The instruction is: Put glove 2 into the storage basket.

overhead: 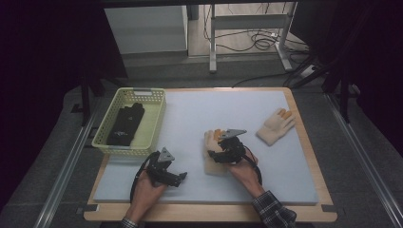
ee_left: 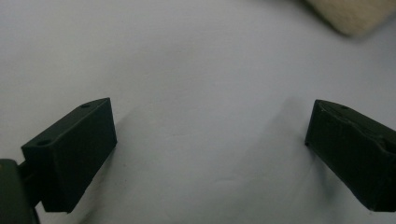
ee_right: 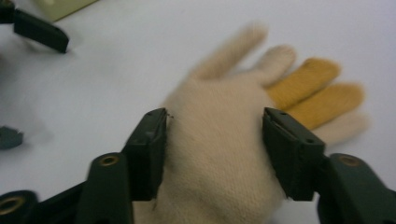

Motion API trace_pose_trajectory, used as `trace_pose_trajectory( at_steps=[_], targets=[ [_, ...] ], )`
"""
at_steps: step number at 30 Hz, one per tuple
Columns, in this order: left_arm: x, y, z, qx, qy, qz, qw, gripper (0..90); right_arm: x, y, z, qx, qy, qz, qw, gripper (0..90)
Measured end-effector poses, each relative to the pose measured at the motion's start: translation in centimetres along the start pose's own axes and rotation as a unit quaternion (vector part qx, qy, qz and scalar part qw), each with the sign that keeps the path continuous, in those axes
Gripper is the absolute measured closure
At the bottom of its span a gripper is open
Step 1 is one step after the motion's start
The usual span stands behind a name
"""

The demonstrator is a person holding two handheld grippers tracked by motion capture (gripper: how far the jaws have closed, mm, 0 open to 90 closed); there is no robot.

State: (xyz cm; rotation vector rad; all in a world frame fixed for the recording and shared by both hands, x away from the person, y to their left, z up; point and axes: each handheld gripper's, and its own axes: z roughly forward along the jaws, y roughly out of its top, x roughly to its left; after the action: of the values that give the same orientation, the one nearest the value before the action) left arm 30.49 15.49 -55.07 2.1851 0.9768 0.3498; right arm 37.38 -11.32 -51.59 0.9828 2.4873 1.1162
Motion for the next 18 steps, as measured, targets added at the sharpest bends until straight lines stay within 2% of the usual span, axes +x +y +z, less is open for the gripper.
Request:
trace_pose_trajectory(
  at_steps=[3, 7, 10, 12, 15, 18],
  targets=[
    [0.0, 0.0, 0.0, 0.0, 0.0, 0.0, 1.0, 1.8, -0.1, 0.0, -0.5, -0.003, 0.018, 0.007, 0.9998, 33.6],
    [0.0, 0.0, 0.0, 0.0, 0.0, 0.002, 1.0, 1.9, -0.9, 0.0, -2.3, -0.017, 0.008, 0.006, 0.9998, 34.9],
    [0.0, 0.0, 0.0, 0.0, 0.001, 0.002, 1.0, 1.8, -1.5, -0.8, -3.6, -0.017, -0.009, 0.006, 0.9998, 52.8],
    [0.0, 0.0, 0.0, 0.0, 0.0, 0.0, 1.0, 1.8, -1.7, -1.5, -4.1, -0.016, -0.009, 0.005, 0.9998, 62.8],
    [0.0, 0.0, 0.0, 0.0, 0.0, 0.001, 1.0, 1.8, -1.7, -2.5, -4.2, -0.009, -0.014, 0.001, 0.9999, 69.9],
    [0.0, 0.0, 0.0, 0.0, 0.0, 0.0, 1.0, 1.8, -1.4, -3.4, -4.0, -0.004, -0.004, 0.0, 1.0, 72.4]
  ],
)
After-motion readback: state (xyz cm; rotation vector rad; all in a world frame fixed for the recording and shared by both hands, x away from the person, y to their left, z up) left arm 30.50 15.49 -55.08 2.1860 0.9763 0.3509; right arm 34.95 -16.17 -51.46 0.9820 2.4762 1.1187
